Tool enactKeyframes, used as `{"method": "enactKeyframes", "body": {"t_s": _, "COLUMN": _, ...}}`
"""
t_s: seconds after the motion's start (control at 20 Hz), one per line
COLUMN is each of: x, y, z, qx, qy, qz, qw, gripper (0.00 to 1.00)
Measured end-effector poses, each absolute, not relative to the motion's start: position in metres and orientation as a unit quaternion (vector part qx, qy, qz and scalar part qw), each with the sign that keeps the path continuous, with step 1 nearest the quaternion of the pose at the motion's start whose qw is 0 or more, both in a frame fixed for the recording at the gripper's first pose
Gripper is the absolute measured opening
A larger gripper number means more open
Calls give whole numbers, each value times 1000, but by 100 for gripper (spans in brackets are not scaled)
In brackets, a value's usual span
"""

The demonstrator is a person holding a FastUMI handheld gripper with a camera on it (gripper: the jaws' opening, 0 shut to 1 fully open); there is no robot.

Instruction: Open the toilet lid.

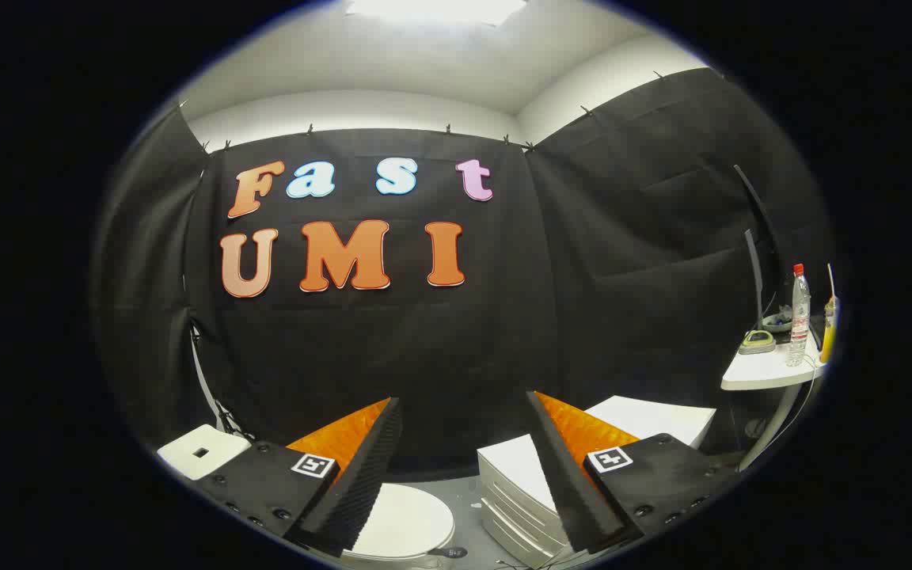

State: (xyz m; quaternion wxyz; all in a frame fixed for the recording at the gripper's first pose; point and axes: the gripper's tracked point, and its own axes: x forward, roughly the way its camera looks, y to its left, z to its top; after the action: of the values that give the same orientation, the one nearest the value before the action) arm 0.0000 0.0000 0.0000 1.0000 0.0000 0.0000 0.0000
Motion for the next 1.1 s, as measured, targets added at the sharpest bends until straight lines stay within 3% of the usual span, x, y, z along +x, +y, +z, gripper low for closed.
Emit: {"method": "enactKeyframes", "body": {"t_s": 1.1, "x": 8, "y": 5, "z": -17, "qx": -18, "qy": 7, "qz": 9, "qw": 1000, "gripper": 100}}
